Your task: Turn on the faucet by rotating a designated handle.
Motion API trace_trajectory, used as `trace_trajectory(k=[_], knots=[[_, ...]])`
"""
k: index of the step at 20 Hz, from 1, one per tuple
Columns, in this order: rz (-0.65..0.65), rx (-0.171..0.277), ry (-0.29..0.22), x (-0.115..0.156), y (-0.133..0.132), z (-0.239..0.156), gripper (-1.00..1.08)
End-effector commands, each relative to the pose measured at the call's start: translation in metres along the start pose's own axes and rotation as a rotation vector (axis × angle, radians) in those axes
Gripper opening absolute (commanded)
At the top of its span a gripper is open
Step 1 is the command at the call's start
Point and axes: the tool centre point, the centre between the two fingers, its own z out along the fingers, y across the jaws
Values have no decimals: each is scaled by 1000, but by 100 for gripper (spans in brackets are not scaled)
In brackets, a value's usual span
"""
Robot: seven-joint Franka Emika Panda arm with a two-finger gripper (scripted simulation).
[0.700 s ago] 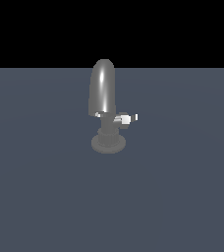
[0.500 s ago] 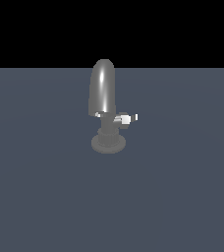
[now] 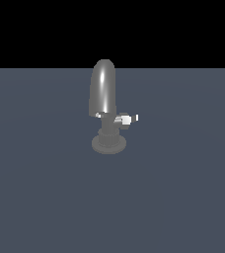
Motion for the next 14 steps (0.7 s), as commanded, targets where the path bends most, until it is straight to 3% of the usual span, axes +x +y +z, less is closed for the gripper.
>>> trace_trajectory(k=[1,14], knots=[[21,10,-25,7,-2,1,-100],[193,90,-228,66,-10,9,-100]])
